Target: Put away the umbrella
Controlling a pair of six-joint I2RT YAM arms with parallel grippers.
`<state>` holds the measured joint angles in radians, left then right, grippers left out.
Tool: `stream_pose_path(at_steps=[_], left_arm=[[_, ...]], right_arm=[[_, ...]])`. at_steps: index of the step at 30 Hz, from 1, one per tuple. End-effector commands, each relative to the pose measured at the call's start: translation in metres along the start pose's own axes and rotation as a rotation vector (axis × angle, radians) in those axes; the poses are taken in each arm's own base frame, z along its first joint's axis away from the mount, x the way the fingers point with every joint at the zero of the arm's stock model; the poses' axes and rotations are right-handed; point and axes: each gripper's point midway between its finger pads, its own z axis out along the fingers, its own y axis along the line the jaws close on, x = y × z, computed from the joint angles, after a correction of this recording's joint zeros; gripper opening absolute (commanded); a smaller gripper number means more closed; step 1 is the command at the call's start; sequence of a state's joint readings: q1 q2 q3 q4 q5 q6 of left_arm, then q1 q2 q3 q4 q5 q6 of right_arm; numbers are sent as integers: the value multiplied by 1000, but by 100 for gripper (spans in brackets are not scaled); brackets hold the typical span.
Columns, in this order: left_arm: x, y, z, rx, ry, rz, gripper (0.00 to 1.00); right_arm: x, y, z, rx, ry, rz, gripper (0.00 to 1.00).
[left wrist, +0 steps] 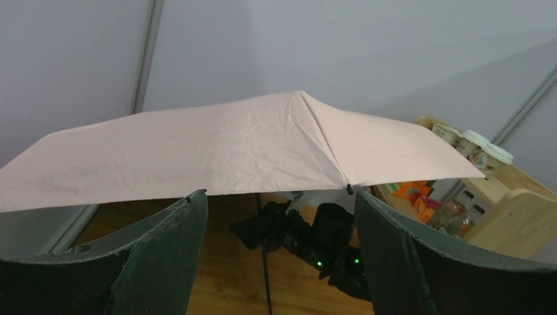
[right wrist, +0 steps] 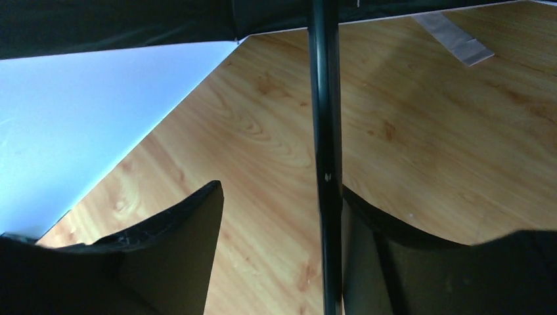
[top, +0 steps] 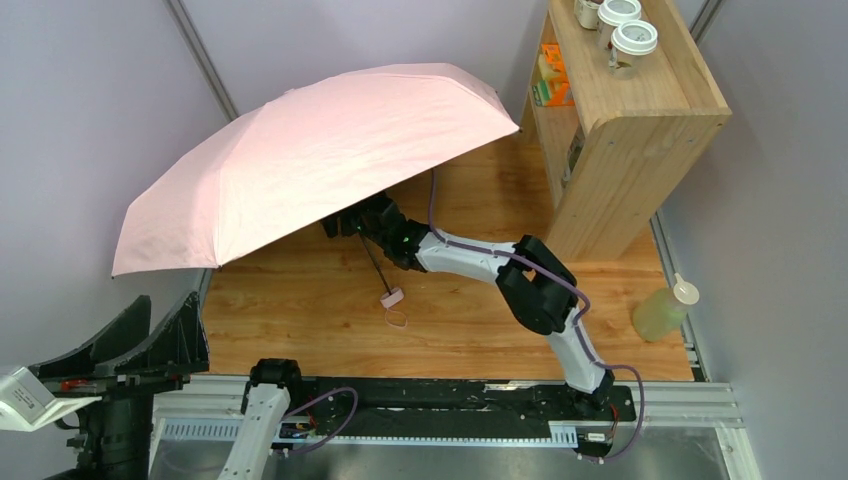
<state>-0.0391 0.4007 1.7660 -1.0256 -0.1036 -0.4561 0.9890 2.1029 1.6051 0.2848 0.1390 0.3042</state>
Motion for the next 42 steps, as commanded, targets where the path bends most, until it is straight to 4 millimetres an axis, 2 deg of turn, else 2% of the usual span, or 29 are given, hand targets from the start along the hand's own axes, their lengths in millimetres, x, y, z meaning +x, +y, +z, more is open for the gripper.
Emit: stream_pose_path(at_steps=[1,2,4,5,7,11,13,15,18,20,22,24,27,31,34,38,39,42], left_arm=[[10,-10,-18,91,53,-20,88],[11,-10,-22,101,55,-19,88],[13,-10,-28,117,60,-11,86],[19,-13,-30,147,84,-7,83],[25,-13,-38,177,89,-5,80],[39,-18,-45,276,101,-45,80],[50,-22,-41,320,126,-76,81],[72,-22,-27,312,215,-144,84],[120,-25,-2,294,412,-198,89],[150,-35,14,324,532,-247,93],[180,-45,26,375,633,-305,95],[197,-55,34,431,691,-344,95],[204,-74,41,547,703,-438,95],[232,-66,47,529,769,-419,95],[253,-57,42,508,843,-382,91],[276,-55,38,541,909,-380,75],[282,-52,36,535,926,-379,61],[294,-45,37,523,953,-331,47]], right_arm=[[-11,-14,28,89,-53,-11,60],[-11,-16,32,98,-54,-9,47],[-21,-10,34,91,-43,-4,12],[-30,-7,30,87,-31,8,0],[-57,10,13,63,-16,95,0],[-124,43,-40,19,27,282,0],[-156,67,-64,-88,-5,375,0],[-180,76,-80,-136,-58,439,0],[-205,87,-98,-220,-138,568,0],[-221,103,-110,-329,-206,602,0],[-230,110,-112,-369,-227,623,0],[-237,120,-117,-429,-253,627,0],[-241,134,-126,-477,-305,577,0],[-239,136,-132,-461,-289,586,0],[-245,141,-142,-468,-305,576,0],[-248,148,-144,-457,-306,563,0],[-246,149,-143,-458,-301,571,0],[-247,154,-140,-469,-297,589,0]])
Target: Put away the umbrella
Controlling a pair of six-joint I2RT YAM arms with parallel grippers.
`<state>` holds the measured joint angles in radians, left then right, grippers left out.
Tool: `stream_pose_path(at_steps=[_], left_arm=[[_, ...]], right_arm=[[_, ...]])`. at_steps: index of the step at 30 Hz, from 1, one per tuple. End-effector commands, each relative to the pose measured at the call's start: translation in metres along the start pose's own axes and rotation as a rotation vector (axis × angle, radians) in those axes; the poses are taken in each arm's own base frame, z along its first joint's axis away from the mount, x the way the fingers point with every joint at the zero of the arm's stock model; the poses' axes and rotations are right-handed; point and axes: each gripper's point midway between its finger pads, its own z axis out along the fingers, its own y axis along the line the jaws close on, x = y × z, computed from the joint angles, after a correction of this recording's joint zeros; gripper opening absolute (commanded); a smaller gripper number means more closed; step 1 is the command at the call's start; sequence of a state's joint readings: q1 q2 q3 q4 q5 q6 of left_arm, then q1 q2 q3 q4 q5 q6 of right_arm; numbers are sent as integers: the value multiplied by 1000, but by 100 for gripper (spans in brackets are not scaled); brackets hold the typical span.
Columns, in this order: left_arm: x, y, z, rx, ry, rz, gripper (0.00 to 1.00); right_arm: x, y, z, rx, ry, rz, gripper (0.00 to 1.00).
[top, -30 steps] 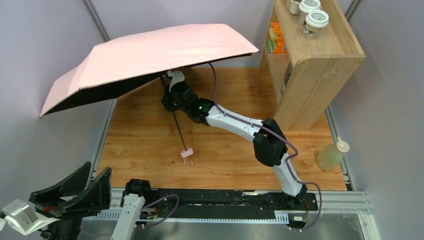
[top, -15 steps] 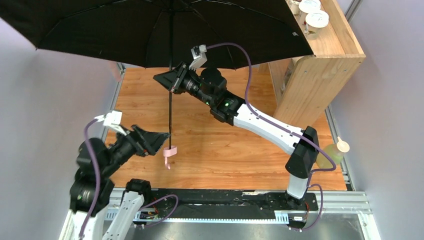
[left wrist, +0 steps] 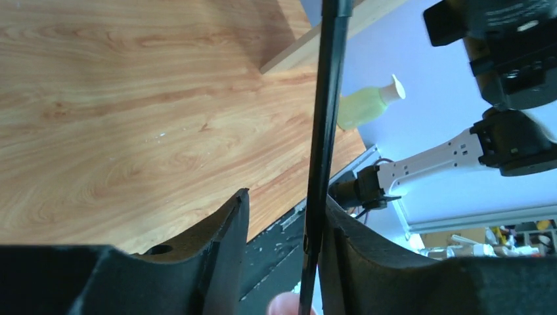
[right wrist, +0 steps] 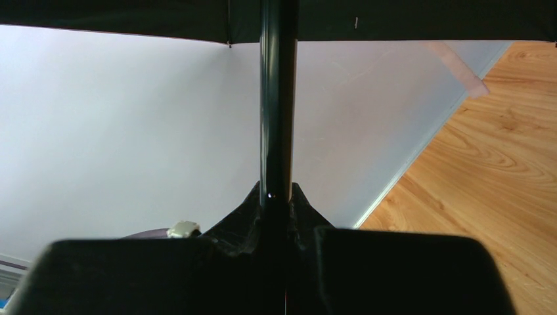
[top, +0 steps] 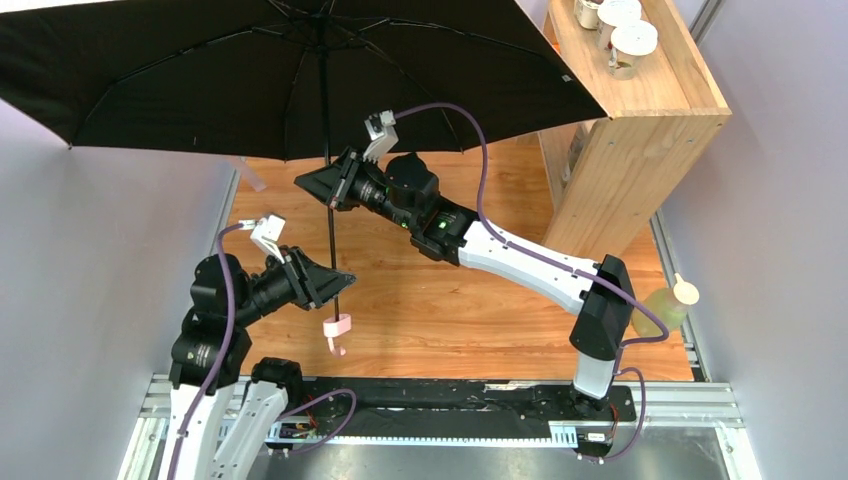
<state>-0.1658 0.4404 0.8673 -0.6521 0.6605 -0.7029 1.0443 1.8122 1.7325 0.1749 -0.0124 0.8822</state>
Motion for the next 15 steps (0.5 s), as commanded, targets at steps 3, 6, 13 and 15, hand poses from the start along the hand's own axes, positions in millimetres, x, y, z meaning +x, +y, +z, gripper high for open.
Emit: stream_pose_path(at_steps=[3,6,13,15], left_arm=[[1,11,7,-5,28,113,13],[-5,14,0,-39,-12,212,2],[-13,14,-22,-111,-106,312,0],[-15,21,-28,-161,-129,329,0]], right_arm=[[-44,73,-6,-177,-125,-18,0],[-57,64,1,-126,-181,-31,7],[-110,37,35,-15,-283,-37,58],[-121,11,47,82,-315,-56,70]])
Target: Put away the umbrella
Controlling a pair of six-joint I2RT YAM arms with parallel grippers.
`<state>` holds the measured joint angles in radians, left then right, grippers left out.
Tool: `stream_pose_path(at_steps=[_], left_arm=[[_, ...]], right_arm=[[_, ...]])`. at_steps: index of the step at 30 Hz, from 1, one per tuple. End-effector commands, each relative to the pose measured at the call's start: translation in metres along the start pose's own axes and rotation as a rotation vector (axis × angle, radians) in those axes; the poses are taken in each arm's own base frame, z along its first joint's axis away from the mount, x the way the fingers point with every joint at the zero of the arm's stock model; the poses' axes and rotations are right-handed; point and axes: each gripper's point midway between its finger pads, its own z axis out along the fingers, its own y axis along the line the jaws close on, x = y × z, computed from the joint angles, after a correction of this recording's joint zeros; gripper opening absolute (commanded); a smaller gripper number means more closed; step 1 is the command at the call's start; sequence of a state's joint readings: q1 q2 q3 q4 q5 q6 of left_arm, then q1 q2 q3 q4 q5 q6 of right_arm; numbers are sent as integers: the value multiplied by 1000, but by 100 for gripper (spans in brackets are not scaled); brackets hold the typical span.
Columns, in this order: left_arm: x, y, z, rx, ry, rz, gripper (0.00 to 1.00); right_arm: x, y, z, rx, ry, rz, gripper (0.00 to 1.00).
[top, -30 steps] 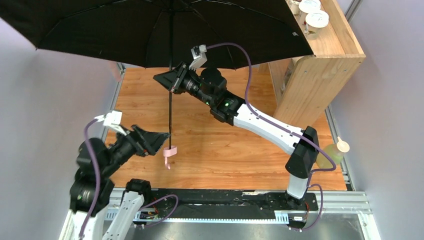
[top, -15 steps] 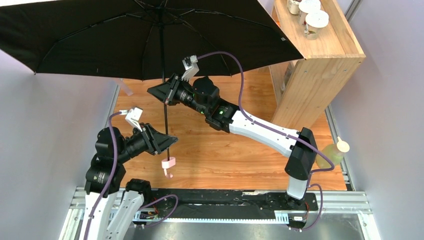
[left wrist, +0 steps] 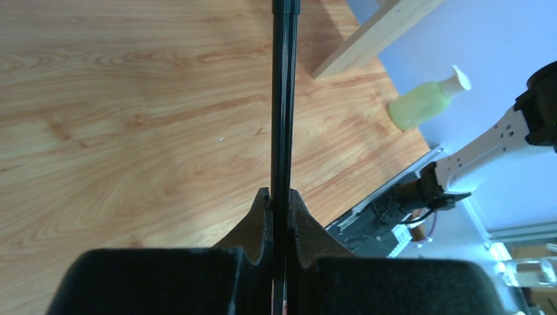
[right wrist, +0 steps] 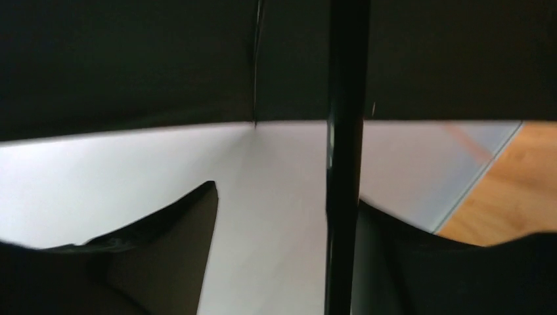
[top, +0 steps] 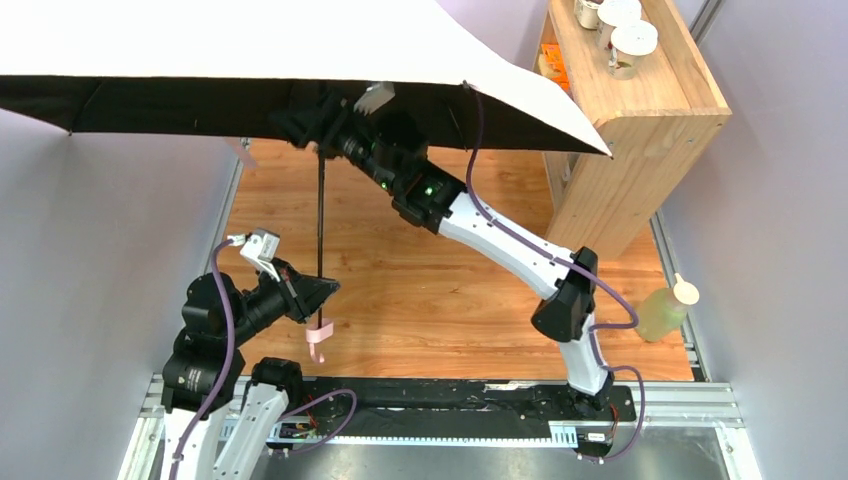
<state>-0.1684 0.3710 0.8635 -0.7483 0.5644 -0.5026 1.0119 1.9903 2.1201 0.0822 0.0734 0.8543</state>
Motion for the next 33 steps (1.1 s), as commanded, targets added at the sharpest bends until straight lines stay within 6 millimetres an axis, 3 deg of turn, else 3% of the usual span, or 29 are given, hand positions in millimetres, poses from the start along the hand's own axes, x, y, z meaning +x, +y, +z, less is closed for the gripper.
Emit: stream_pose_path(at_steps=[1,5,9,11,16,18,21,24,27,31,33], left_arm=[[-23,9,-17,-107,-107,146,0],[-20,20,-25,-175,-104,187,0],[-12,26,-22,-178,-75,210,0],[-11,28,-22,-184,-76,213,0],[-10,27,-24,-181,-82,221,0],[-10,29,-24,-189,-82,217,0],[-11,32,-25,-211,-84,209,0],[-11,34,-24,-220,-80,203,0],[-10,35,-22,-223,-72,196,0],[-10,38,-20,-231,-68,190,0],[-11,40,-20,-239,-65,186,0]], right_arm=[[-63,-25,20,137,-174,-47,75],[-85,-53,29,193,-240,-83,82],[-91,-59,33,193,-277,-112,83],[-96,-71,35,223,-290,-114,78],[-106,-95,33,285,-325,-107,55],[-110,-97,32,306,-344,-109,54],[-117,-108,26,365,-378,-108,64],[-122,-112,25,377,-392,-84,64],[-131,-121,23,394,-424,-24,57],[-141,-118,21,379,-461,52,56],[-147,-114,19,383,-471,45,41]])
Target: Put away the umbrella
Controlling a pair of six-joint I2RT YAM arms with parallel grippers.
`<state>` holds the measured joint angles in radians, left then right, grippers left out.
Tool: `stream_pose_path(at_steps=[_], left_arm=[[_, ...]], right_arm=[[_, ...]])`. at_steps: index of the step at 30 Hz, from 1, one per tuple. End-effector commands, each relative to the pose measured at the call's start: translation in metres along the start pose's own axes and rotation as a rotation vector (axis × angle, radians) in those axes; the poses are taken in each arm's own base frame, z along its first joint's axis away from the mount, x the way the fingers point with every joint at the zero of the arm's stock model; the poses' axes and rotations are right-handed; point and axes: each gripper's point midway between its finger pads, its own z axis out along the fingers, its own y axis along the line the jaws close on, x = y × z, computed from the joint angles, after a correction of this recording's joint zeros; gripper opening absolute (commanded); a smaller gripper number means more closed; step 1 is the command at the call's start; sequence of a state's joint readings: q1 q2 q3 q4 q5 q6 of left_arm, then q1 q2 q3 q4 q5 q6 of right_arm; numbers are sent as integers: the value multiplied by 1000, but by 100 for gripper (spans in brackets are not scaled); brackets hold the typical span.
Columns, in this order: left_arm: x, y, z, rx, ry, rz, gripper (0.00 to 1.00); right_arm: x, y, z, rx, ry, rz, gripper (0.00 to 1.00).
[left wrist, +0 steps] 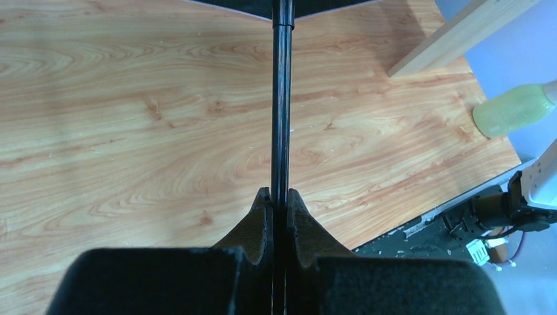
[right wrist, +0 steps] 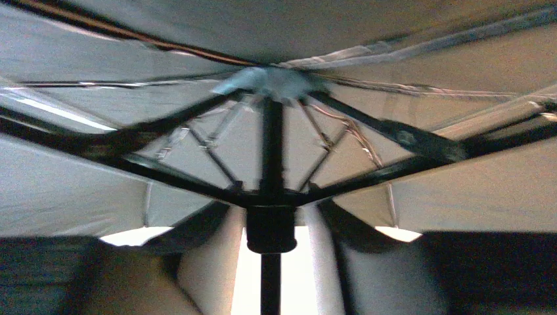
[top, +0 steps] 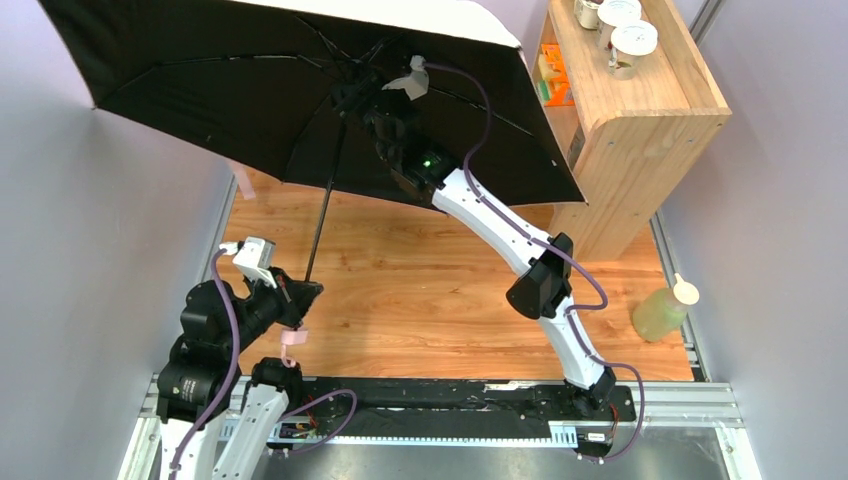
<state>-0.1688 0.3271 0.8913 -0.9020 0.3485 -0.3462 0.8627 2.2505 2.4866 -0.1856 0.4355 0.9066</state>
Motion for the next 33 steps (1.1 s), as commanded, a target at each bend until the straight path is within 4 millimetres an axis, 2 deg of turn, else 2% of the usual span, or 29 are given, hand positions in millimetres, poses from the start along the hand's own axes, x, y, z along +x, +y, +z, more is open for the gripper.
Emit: stream_pose_path(at_steps=[1,2,4,6,7,9,12,13,15,18,20,25,27,28,33], left_arm=[[-17,2,0,-13,-58,60,0],[-17,2,0,-15,-54,59,0],[-16,4,1,-23,-49,53,0],[-17,6,2,-39,-49,46,0],[-18,10,3,-60,-48,36,0],[-19,11,6,-65,-35,30,0],[-28,6,18,-34,-41,9,0],[-35,4,19,-24,-63,10,0],[-46,2,23,-20,-82,8,0],[-59,-4,29,4,-100,2,0],[-66,-12,32,47,-103,-7,0],[-66,-18,31,72,-117,-68,0],[-59,-19,29,76,-105,-100,7],[-53,-18,31,76,-85,-122,16],[-26,-17,37,90,-3,-232,35]], right_arm=[[-64,24,-5,-21,-144,91,24],[-65,21,-5,-10,-140,82,1],[-66,21,-8,-27,-114,47,0],[-51,34,-12,-114,-2,14,0],[-42,40,-16,-159,49,12,0],[-1,43,-28,-256,221,77,0],[65,51,-74,-350,450,124,0],[84,56,-96,-376,506,122,0],[119,50,-132,-375,604,158,0],[147,62,-168,-428,689,210,0],[144,64,-170,-431,669,203,0],[88,87,-133,-500,526,243,0],[68,110,-129,-560,465,231,0],[56,122,-127,-597,430,224,0],[26,157,-122,-657,352,185,0]])
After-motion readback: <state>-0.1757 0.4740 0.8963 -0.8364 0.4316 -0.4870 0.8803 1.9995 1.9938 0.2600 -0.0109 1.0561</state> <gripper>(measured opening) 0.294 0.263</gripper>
